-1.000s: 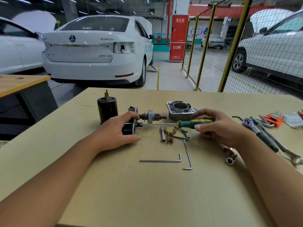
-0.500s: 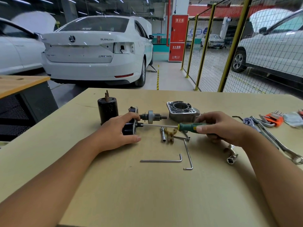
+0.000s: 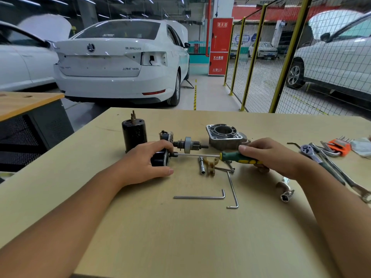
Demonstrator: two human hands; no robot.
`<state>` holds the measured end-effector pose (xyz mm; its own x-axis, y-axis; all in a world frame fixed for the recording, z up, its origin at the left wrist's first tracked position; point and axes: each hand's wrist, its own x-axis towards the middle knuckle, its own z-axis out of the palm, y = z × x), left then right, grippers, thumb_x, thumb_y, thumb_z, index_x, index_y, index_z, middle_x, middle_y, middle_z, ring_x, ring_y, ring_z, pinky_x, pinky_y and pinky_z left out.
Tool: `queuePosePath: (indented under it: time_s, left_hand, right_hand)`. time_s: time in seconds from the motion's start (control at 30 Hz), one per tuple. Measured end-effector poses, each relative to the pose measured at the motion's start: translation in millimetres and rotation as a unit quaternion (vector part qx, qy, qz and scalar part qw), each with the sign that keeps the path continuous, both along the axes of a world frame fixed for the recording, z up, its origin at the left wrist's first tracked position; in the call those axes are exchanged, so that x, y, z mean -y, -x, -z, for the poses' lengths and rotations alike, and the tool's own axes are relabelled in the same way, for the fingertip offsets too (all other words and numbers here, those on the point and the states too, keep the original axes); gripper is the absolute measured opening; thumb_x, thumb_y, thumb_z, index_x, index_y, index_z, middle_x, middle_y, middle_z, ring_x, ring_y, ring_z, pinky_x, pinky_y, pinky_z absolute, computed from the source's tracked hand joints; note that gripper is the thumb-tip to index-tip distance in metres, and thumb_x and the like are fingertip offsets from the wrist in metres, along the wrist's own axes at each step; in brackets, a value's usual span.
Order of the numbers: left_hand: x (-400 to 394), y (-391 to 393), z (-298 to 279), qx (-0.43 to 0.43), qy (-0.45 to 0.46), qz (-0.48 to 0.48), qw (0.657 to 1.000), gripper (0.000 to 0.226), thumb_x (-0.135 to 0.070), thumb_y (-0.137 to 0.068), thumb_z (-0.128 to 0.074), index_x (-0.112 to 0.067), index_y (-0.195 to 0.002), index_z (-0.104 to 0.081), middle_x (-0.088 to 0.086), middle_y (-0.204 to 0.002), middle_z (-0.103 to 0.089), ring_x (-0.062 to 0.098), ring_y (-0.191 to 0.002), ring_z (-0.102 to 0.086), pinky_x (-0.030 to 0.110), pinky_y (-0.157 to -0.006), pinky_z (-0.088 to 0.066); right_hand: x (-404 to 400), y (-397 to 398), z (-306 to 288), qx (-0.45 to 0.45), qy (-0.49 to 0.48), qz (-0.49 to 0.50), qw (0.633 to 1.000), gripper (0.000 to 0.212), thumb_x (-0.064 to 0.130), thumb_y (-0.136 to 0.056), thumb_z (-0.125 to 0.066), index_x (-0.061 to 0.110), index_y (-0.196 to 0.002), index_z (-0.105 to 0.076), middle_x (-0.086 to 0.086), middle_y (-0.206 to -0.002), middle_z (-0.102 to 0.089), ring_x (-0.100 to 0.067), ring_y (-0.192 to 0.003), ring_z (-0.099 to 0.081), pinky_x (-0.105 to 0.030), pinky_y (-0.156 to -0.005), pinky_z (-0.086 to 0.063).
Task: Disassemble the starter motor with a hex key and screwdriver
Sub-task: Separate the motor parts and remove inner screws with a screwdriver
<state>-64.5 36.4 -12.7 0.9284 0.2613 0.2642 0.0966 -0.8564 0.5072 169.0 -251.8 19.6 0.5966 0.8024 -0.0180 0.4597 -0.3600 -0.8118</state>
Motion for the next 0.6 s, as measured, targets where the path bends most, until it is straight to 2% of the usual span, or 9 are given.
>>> queuePosePath:
  time_s: [0.07,0.17,0.27,0.33,0.4,0.47,0.53,0.6]
  left_hand:
    - [-0.1,-0.4,-0.2,-0.001,0.000,-0.001,1.000,0.048,-0.068,-0.070,-0.071,-0.059,-0.114,-0.055,-0.026,-0.118,-0.062,0.005,-0.108,-0.060,0.042,-0.099,-0.052]
    - [-0.4,-0.3,0.0,-0.007,-0.002,-0.003,1.000,0.049,-0.070,-0.070,-0.070,-0.059,-0.115,-0.054,-0.030,-0.116,-0.060,0.003,-0.105,-0.060,0.043,-0.096,-0.053]
    - [-0.9,-0.3,-0.2,-0.012,-0.003,-0.003,1.000,0.050,-0.072,-0.070,-0.070,-0.060,-0.116,-0.054,-0.038,-0.114,-0.056,-0.004,-0.104,-0.058,0.041,-0.095,-0.054]
    - [-0.9,-0.2,-0.1,-0.017,-0.005,-0.005,1.000,0.051,-0.073,-0.070,-0.069,-0.061,-0.116,-0.053,-0.041,-0.115,-0.054,-0.005,-0.104,-0.057,0.040,-0.094,-0.053]
    - [-1.5,0.6,0.0,-0.023,-0.017,-0.008,1.000,0.051,-0.076,-0.070,-0.066,-0.064,-0.117,-0.050,-0.038,-0.116,-0.055,-0.001,-0.105,-0.057,0.040,-0.093,-0.053]
    - [-2.7,1.5,-0.8,-0.035,-0.040,-0.009,0.999,0.052,-0.080,-0.071,-0.061,-0.067,-0.119,-0.046,-0.031,-0.115,-0.055,-0.003,-0.110,-0.050,0.039,-0.091,-0.051]
    - [-2.7,1.6,-2.8,-0.047,-0.079,-0.014,0.996,0.054,-0.083,-0.072,-0.054,-0.066,-0.121,-0.041,-0.023,-0.104,-0.055,-0.005,-0.106,-0.040,0.038,-0.085,-0.045]
    - [-0.7,1.7,-5.3,-0.056,-0.113,-0.020,0.992,0.056,-0.083,-0.073,-0.049,-0.063,-0.123,-0.037,-0.016,-0.098,-0.055,0.002,-0.099,-0.037,0.039,-0.085,-0.044]
  right_hand:
    - [0.9,-0.5,-0.3,0.007,0.003,-0.007,1.000,0.060,0.069,-0.073,-0.063,0.014,-0.094,-0.074,-0.007,-0.077,-0.062,-0.014,-0.063,-0.054,-0.027,-0.057,-0.045]
    - [3.9,-1.3,-0.1,-0.015,-0.002,-0.029,0.999,0.057,0.057,-0.070,-0.075,0.011,-0.101,-0.066,-0.009,-0.087,-0.075,-0.019,-0.062,-0.056,-0.034,-0.057,-0.047]
    - [3.7,-1.7,0.2,-0.021,-0.023,-0.037,0.999,0.053,0.043,-0.064,-0.087,0.012,-0.101,-0.064,-0.010,-0.082,-0.068,-0.021,-0.063,-0.053,-0.032,-0.054,-0.047]
    - [1.5,-0.7,0.0,-0.003,-0.019,-0.038,0.999,0.044,0.047,-0.067,-0.084,0.020,-0.100,-0.072,-0.007,-0.080,-0.065,-0.016,-0.063,-0.056,-0.028,-0.056,-0.048]
    - [0.1,0.1,0.1,0.016,0.002,-0.041,0.999,0.035,0.053,-0.078,-0.075,0.022,-0.094,-0.077,-0.003,-0.075,-0.062,-0.012,-0.061,-0.055,-0.026,-0.057,-0.046]
    - [0.3,-1.3,0.4,0.025,0.026,-0.033,0.999,0.032,0.051,-0.089,-0.069,0.020,-0.090,-0.078,-0.003,-0.074,-0.061,-0.013,-0.062,-0.055,-0.028,-0.059,-0.046]
    - [0.3,-2.5,0.8,0.029,0.037,-0.029,0.998,0.030,0.047,-0.092,-0.068,0.019,-0.092,-0.078,-0.005,-0.077,-0.062,-0.014,-0.064,-0.057,-0.029,-0.061,-0.048]
    - [-1.2,-2.2,1.3,0.044,0.034,-0.032,0.998,0.027,0.046,-0.090,-0.070,0.019,-0.091,-0.076,-0.003,-0.075,-0.064,-0.011,-0.062,-0.058,-0.028,-0.059,-0.049]
